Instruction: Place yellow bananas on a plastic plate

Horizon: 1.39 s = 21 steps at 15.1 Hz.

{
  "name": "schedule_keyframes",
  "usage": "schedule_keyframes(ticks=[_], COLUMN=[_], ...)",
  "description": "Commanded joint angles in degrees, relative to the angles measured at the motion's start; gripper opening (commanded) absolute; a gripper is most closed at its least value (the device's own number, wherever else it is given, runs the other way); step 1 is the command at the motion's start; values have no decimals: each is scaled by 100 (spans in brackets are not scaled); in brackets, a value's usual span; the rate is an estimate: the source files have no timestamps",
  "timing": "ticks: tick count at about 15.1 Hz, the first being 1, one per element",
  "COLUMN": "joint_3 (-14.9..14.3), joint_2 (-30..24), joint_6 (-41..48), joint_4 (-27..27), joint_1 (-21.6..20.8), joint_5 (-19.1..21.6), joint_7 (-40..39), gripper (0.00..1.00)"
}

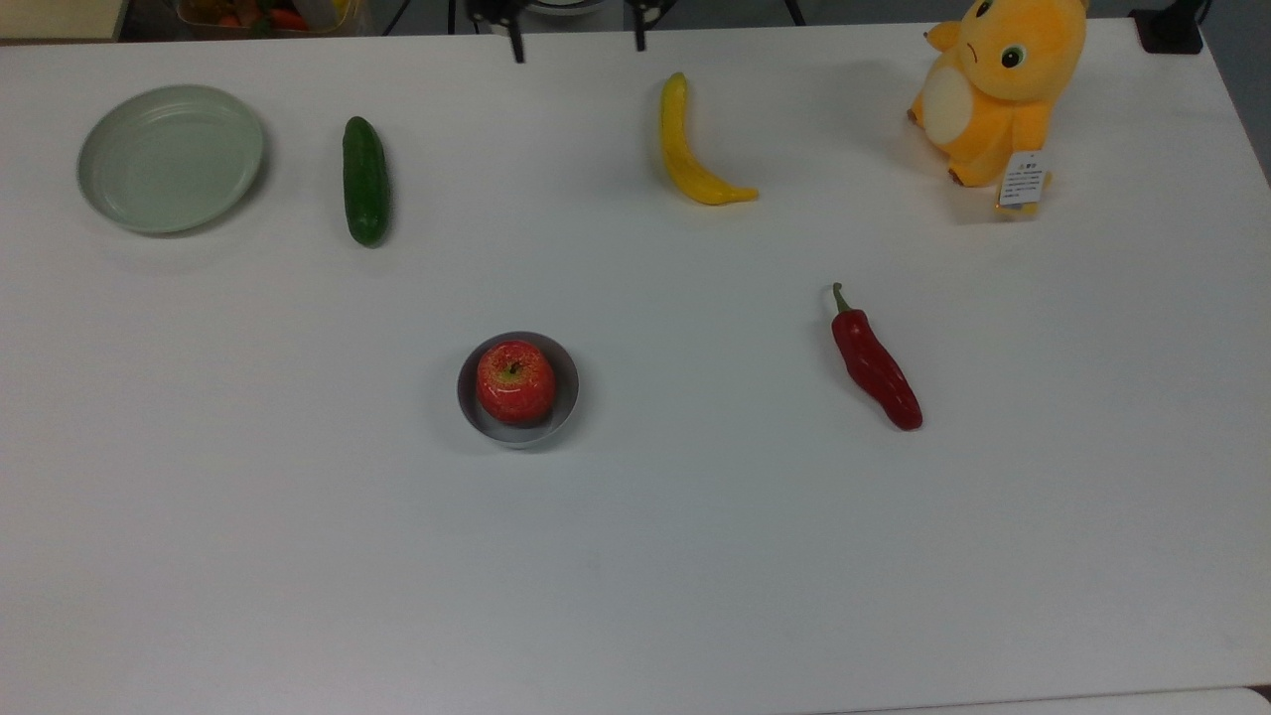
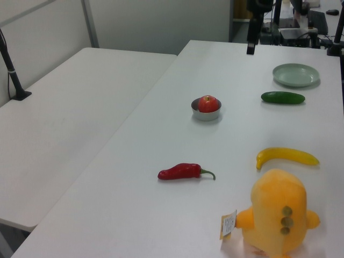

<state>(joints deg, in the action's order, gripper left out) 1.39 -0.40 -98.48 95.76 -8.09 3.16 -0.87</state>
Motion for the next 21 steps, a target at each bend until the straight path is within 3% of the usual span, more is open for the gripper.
schedule_keyframes(ticks=[1,3,10,21], joint_3=[45,177,212,538], joint_2=[-65,-65,-109,-276], joint_6=[92,364,242,-1839], joint_4=[460,618,1620,3545], joint_1=[-500,-588,-1151,-1160], joint_5=[53,62,89,-43], joint_7=[8,8,263,702], gripper=[100,100,100,100])
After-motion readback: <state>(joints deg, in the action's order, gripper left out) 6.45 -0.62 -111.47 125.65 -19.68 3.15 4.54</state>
